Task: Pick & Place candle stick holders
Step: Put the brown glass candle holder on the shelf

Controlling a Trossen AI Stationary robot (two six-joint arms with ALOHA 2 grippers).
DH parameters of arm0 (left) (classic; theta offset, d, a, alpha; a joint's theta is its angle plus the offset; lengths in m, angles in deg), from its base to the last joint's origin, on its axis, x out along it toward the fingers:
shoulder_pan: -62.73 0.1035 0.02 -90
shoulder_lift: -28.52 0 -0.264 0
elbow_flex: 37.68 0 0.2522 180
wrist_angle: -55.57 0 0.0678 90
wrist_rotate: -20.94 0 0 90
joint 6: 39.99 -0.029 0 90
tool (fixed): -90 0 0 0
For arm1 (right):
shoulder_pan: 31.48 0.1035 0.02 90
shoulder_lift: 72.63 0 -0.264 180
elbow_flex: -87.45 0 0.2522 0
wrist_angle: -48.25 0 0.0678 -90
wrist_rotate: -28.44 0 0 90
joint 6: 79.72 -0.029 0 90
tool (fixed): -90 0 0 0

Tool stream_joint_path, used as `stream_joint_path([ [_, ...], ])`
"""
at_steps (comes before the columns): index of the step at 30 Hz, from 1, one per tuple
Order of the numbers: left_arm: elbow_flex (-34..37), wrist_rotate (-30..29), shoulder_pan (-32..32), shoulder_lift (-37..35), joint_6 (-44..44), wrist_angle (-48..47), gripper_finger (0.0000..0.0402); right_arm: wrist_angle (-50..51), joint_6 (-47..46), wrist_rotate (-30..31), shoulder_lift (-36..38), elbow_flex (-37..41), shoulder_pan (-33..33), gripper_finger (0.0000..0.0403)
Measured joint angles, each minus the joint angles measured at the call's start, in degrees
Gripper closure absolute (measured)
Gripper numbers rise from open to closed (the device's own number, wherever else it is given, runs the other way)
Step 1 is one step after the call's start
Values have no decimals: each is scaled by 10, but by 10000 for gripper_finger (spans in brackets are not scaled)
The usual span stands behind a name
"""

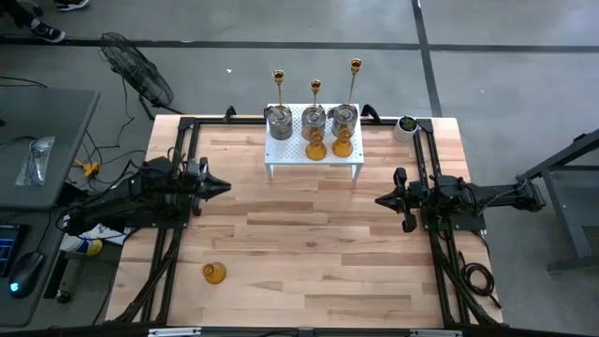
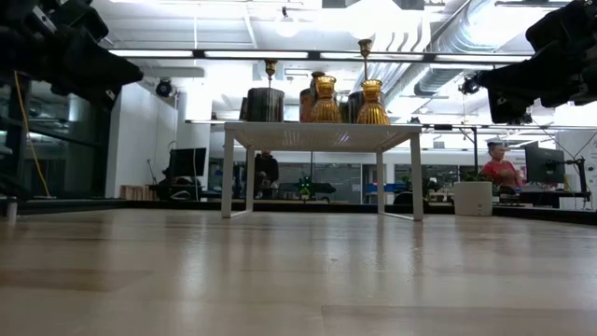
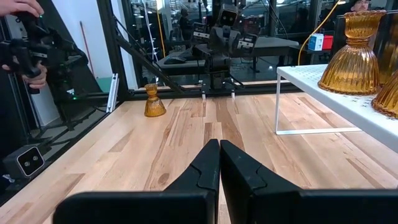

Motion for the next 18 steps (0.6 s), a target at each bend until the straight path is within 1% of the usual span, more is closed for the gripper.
stream_joint_path([
  [5, 0, 37, 0, 0, 21, -13, 280, 0, 0, 0, 0, 0, 0, 398],
  [8, 0, 83, 0, 0, 35, -15, 250, 0, 0, 0, 0, 0, 0, 398],
  [11, -18, 97, 0, 9, 50, -48, 240, 0, 0, 0, 0, 0, 0, 398],
  [15, -50, 81, -1, 57, 52, -76, 238, 0, 0, 0, 0, 0, 0, 398],
  [18, -79, 63, -22, 104, 64, -88, 238, 0, 0, 0, 0, 0, 0, 398],
])
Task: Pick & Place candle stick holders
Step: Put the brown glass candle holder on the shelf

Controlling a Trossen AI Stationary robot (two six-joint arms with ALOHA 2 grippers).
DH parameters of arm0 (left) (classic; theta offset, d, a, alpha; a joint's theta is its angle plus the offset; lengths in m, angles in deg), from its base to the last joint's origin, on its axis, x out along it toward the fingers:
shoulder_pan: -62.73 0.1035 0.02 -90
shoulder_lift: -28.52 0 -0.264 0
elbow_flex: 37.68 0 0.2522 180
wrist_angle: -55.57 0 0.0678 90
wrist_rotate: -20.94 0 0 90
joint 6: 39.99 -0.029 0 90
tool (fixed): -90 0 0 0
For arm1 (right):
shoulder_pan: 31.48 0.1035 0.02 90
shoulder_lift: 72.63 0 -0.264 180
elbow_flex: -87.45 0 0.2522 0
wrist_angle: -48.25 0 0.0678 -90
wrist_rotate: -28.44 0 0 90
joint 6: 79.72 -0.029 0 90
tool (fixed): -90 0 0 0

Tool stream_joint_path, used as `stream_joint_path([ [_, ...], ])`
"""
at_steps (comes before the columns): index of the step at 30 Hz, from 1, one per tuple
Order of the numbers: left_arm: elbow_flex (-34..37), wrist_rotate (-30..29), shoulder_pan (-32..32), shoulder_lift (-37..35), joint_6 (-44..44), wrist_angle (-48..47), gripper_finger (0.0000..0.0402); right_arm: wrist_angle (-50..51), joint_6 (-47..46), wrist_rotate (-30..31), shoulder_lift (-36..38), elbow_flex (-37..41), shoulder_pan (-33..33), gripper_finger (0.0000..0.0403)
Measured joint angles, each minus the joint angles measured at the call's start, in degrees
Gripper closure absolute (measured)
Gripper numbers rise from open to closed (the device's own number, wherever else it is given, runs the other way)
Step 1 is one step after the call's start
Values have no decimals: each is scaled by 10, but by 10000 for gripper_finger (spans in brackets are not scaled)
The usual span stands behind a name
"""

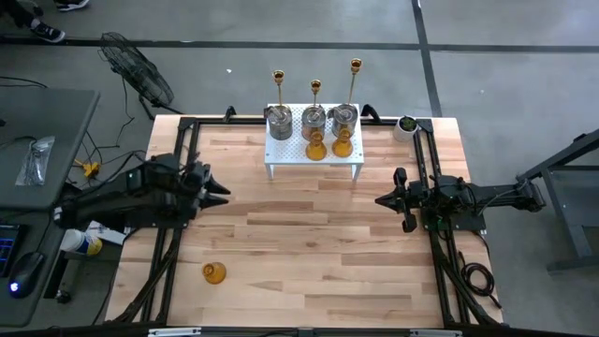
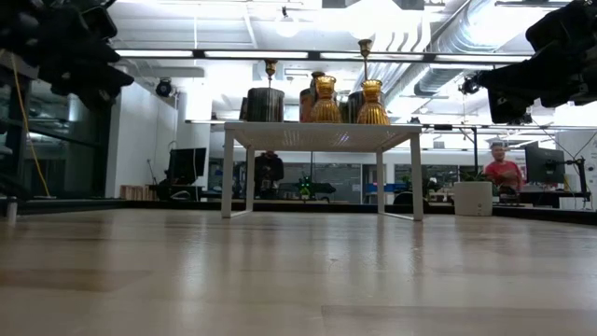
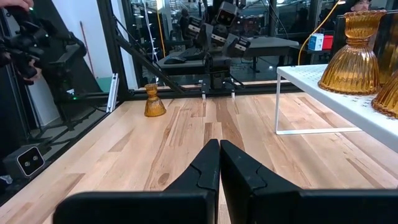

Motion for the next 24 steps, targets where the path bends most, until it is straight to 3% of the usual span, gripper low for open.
stream_joint_path([
  [6, -74, -75, -92, 92, 93, -80, 238, 0, 0, 0, 0, 0, 0, 398],
  [14, -102, -99, -180, 166, 400, -177, 238, 0, 0, 0, 0, 0, 0, 398],
  [19, -102, -128, -218, 193, 450, -183, 238, 0, 0, 0, 0, 0, 0, 398],
  [24, -102, -142, -298, 207, 445, -165, 238, 0, 0, 0, 0, 0, 0, 398],
])
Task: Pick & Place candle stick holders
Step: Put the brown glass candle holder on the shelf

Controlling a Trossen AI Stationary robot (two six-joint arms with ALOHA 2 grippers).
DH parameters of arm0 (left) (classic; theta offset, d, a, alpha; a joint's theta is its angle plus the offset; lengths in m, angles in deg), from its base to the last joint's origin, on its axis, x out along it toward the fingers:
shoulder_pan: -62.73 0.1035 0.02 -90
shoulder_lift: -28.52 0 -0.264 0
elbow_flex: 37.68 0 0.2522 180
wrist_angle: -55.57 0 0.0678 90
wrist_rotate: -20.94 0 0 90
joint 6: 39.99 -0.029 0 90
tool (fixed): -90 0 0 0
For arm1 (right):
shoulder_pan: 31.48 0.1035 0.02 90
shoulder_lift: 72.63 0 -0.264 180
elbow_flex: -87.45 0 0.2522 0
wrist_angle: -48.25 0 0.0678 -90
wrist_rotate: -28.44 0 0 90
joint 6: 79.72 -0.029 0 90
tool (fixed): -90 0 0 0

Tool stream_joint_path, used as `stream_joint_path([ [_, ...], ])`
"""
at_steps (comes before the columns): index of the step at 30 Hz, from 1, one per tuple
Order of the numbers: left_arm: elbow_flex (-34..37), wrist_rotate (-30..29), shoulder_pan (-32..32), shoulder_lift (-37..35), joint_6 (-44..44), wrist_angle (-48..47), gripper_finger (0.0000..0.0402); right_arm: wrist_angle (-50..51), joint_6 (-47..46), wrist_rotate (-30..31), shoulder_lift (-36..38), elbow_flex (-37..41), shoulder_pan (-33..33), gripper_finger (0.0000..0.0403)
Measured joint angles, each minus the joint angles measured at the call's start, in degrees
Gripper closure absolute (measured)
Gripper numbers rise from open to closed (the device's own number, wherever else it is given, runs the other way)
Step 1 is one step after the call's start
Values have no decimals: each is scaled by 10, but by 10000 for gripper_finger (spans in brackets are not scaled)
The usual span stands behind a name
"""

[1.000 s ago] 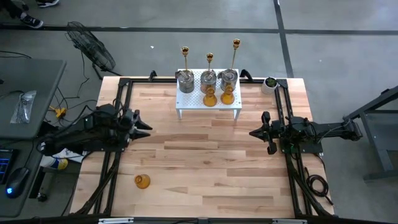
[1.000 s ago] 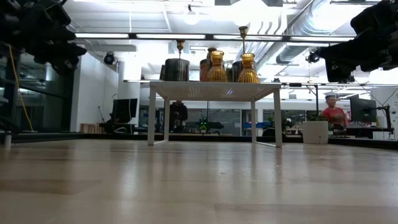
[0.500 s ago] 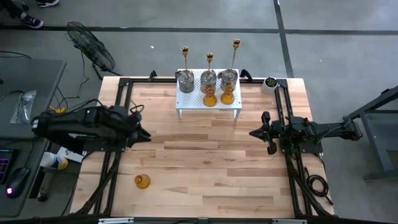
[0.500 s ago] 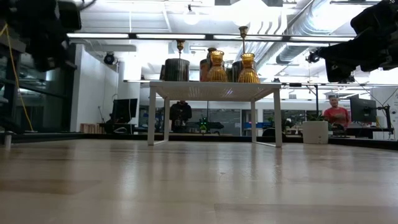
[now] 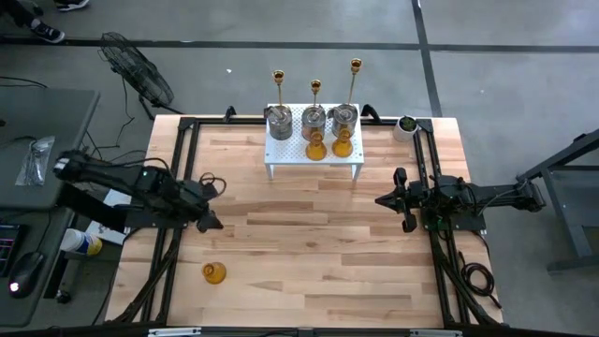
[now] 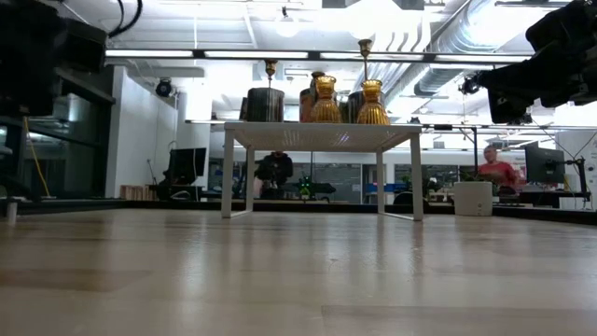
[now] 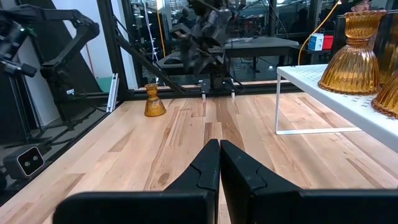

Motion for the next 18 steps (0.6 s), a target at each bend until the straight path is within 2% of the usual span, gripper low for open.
stream_joint_path([
  [6, 0, -48, -150, 3, -27, 54, 238, 0, 0, 0, 0, 0, 0, 398],
  [13, 0, -99, -310, 37, 90, 83, 243, 0, 0, 0, 0, 0, 0, 398],
  [18, 0, -166, -414, 81, 156, 123, 273, 0, 0, 0, 0, 0, 0, 398],
])
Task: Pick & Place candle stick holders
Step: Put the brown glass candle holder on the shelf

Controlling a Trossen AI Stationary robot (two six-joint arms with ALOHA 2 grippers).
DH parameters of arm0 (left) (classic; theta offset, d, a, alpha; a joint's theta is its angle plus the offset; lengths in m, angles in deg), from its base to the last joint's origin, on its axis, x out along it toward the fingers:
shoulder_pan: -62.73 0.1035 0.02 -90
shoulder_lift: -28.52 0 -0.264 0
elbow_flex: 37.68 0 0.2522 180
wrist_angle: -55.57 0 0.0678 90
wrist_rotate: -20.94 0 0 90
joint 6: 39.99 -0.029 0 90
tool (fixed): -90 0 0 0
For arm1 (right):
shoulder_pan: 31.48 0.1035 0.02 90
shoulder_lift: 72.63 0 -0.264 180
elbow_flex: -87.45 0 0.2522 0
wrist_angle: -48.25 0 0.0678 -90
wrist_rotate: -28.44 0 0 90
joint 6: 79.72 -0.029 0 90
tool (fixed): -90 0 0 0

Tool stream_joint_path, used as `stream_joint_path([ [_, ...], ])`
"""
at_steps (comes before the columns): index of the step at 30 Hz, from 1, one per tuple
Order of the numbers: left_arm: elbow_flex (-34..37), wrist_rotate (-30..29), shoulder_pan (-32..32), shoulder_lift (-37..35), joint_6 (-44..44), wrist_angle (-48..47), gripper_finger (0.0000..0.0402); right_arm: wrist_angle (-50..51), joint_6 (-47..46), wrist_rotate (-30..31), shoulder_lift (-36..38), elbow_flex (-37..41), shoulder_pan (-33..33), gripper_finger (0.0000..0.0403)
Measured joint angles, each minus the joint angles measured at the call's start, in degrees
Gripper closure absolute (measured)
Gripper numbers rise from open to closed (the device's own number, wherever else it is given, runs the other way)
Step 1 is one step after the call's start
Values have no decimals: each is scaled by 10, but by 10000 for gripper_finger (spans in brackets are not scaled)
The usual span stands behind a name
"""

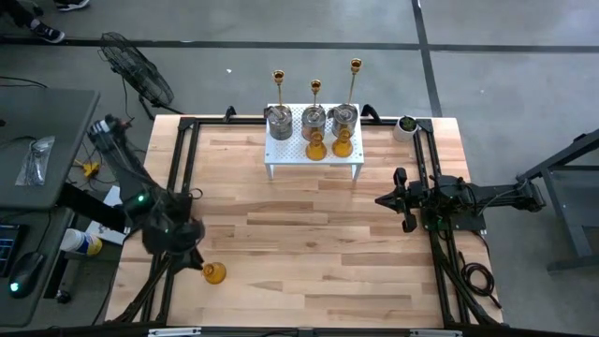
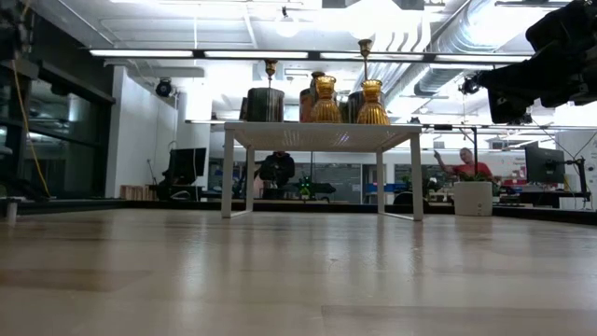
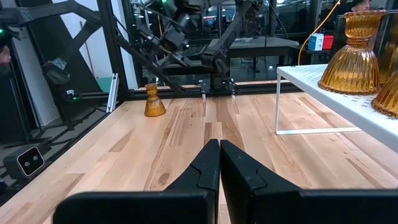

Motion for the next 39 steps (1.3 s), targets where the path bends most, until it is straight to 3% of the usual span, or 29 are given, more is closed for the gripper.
stream_joint_path([
  [10, -1, -107, -168, 46, 122, 43, 337, 0, 0, 0, 0, 0, 0, 398],
  [19, -74, -284, -323, 121, 144, -104, 397, 0, 0, 0, 0, 0, 0, 398],
  [30, -82, -376, -350, 211, 236, -174, 396, 0, 0, 0, 0, 0, 0, 398],
  [39, -82, -372, -350, 242, 252, -172, 396, 0, 0, 0, 0, 0, 0, 398],
])
